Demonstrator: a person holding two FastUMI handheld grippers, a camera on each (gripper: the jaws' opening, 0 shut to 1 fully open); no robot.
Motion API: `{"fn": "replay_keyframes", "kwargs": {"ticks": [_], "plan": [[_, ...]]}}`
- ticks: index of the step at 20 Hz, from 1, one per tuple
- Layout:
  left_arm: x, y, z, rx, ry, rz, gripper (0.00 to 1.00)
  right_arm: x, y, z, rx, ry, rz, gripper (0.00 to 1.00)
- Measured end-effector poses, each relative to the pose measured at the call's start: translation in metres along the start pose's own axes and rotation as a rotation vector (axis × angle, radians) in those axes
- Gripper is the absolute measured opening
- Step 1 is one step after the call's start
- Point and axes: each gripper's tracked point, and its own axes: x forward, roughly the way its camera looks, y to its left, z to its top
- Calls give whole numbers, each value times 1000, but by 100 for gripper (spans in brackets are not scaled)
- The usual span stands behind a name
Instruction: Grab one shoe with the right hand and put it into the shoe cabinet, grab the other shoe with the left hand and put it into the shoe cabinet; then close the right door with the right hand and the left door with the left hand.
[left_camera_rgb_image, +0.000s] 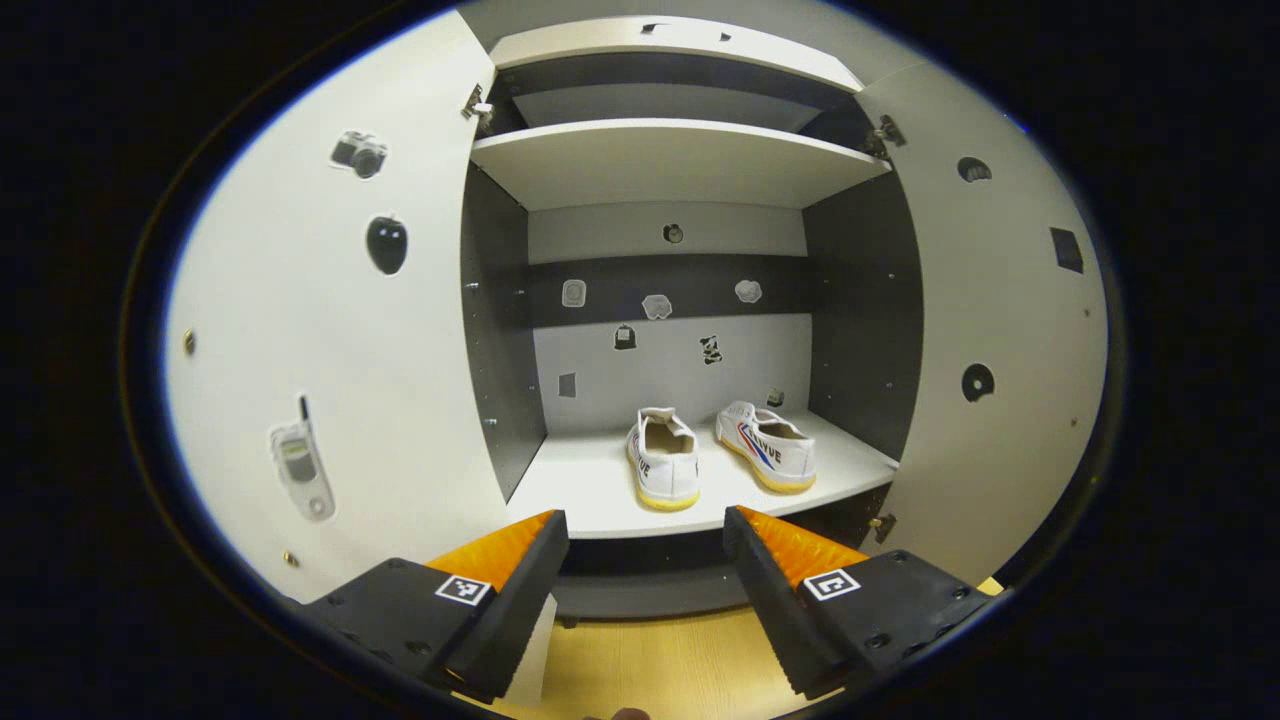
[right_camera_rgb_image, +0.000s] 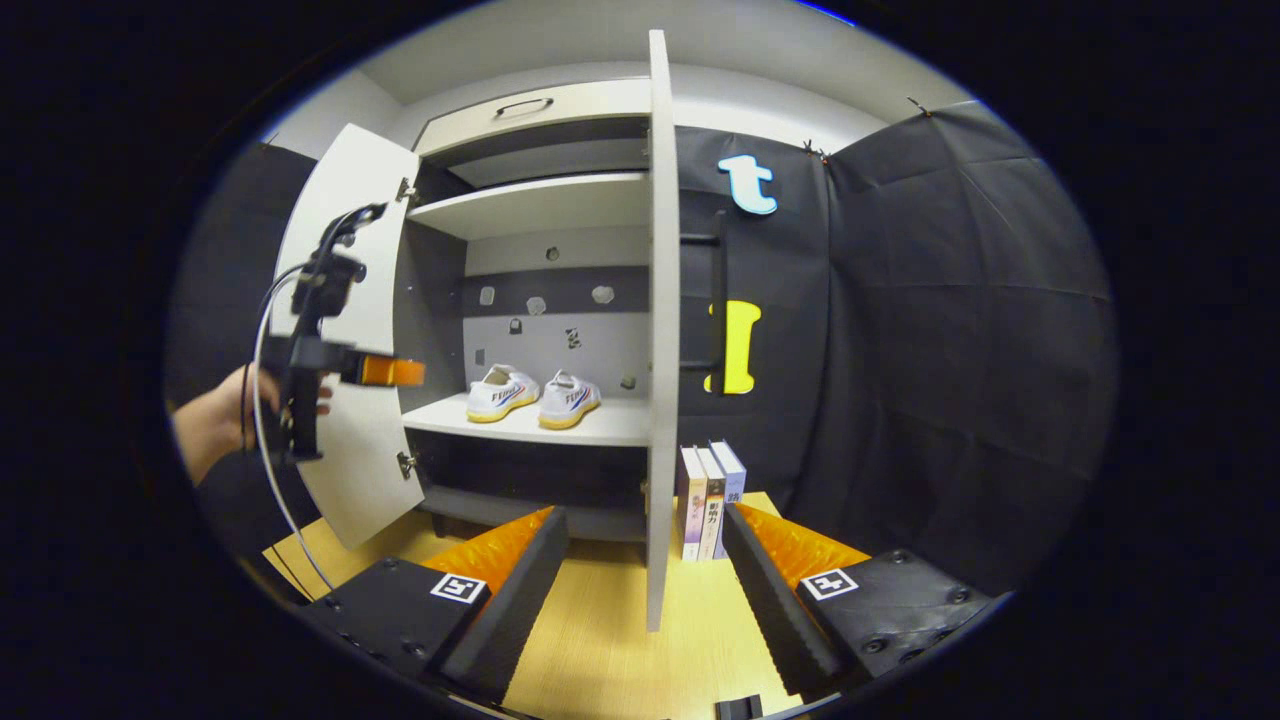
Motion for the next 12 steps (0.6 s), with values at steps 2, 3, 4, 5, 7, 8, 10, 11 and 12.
{"fn": "replay_keyframes", "kwargs": {"ticks": [2,3,4,5,7,8,10,11,12], "plan": [[-21,-6,-15,-16,-34,-21,97,5,-22,24,13,-37,-47,98],[-29,-6,-24,-14,-42,-20,97,7,-34,33,19,-50,-72,98],[-36,-6,-36,-11,-37,-17,97,9,-45,42,32,-65,-93,98],[-42,-9,-45,-10,-23,-26,97,10,-56,51,46,-78,-114,98],[-52,-13,-59,-52,2,-38,97,15,-77,65,47,-98,-145,98],[-57,-16,-60,-82,1,-52,97,19,-88,71,31,-109,-161,98],[-65,-21,-61,-121,-16,-85,97,28,-101,88,3,-137,-179,98],[-68,-21,-63,-126,-26,-95,98,35,-104,93,4,-141,-177,98],[-71,-17,-65,-126,-29,-90,98,43,-107,94,4,-131,-173,98]]}}
